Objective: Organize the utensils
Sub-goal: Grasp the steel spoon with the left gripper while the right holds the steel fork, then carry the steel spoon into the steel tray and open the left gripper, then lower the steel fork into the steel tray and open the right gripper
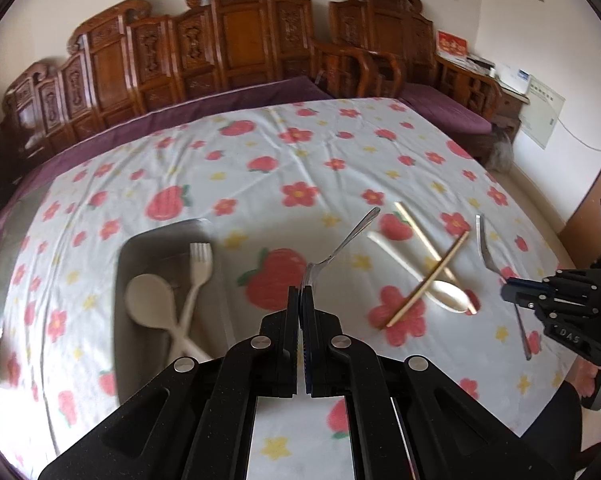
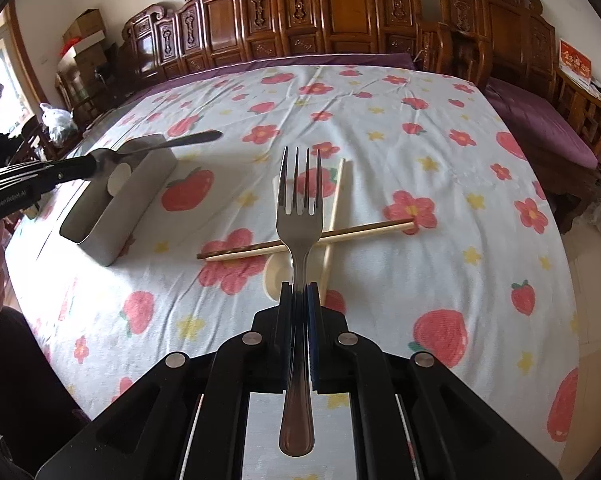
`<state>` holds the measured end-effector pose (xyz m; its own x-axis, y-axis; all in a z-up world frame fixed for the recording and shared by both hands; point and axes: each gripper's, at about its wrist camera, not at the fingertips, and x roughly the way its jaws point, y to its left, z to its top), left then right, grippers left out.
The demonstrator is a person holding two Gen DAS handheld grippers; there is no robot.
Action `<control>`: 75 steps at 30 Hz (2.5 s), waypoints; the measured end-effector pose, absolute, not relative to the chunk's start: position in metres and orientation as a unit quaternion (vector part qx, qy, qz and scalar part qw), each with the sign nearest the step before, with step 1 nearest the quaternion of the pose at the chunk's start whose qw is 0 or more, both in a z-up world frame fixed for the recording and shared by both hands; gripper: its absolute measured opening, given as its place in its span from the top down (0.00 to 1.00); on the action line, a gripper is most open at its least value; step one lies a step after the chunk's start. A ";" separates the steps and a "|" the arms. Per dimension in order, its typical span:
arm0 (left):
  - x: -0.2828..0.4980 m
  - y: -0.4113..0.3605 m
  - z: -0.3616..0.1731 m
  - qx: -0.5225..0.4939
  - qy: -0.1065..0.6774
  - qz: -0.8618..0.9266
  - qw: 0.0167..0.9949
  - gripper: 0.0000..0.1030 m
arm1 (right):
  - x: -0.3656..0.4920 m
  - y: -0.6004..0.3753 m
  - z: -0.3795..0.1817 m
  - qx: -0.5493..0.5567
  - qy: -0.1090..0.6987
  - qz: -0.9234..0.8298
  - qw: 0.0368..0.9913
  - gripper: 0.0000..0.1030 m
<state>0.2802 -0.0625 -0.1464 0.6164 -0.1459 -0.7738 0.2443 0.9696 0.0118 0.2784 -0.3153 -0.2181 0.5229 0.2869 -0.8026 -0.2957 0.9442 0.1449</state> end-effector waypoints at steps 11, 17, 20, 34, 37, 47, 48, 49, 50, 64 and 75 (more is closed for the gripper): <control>0.259 -0.004 -0.154 0.035 0.418 -0.055 0.906 0.99 | 0.273 -0.293 -0.223 -0.028 0.466 0.178 0.866 0.92; 0.250 0.025 -0.153 0.014 0.406 -0.028 0.914 0.99 | 0.271 -0.281 -0.216 -0.030 0.460 0.189 0.867 0.92; 0.250 0.038 -0.152 0.007 0.398 -0.012 0.917 0.99 | 0.274 -0.268 -0.209 -0.031 0.454 0.199 0.868 0.92; 0.268 0.074 -0.174 -0.023 0.398 0.033 0.917 0.99 | 0.306 -0.184 -0.181 -0.038 0.436 0.247 0.864 0.92; 0.272 0.074 -0.180 -0.024 0.398 0.030 0.917 0.99 | 0.314 -0.166 -0.178 -0.042 0.436 0.256 0.862 0.92; 0.278 0.073 -0.177 -0.036 0.390 0.011 0.920 0.99 | 0.339 -0.116 -0.174 -0.051 0.439 0.279 0.852 0.92; 0.279 0.073 -0.177 -0.037 0.390 0.010 0.920 0.99 | 0.341 -0.112 -0.174 -0.052 0.440 0.280 0.851 0.92; 0.280 0.072 -0.179 -0.038 0.390 0.010 0.920 0.98 | 0.343 -0.108 -0.175 -0.053 0.441 0.282 0.851 0.92; 0.281 0.072 -0.181 -0.039 0.389 0.008 0.920 0.98 | 0.344 -0.106 -0.175 -0.054 0.441 0.283 0.850 0.92; 0.280 0.059 -0.188 -0.020 0.412 -0.037 0.910 0.91 | 0.350 -0.072 -0.177 -0.065 0.446 0.294 0.843 0.92; 0.271 0.089 -0.162 -0.010 0.371 -0.003 0.928 0.74 | 0.359 -0.050 -0.183 -0.048 0.454 0.297 0.839 0.92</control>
<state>0.2706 0.0886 -0.1619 0.7240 -0.0130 -0.6897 -0.0015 0.9998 -0.0204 0.3586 -0.0498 -0.1826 0.4109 0.4542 -0.7905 -0.5415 0.8191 0.1892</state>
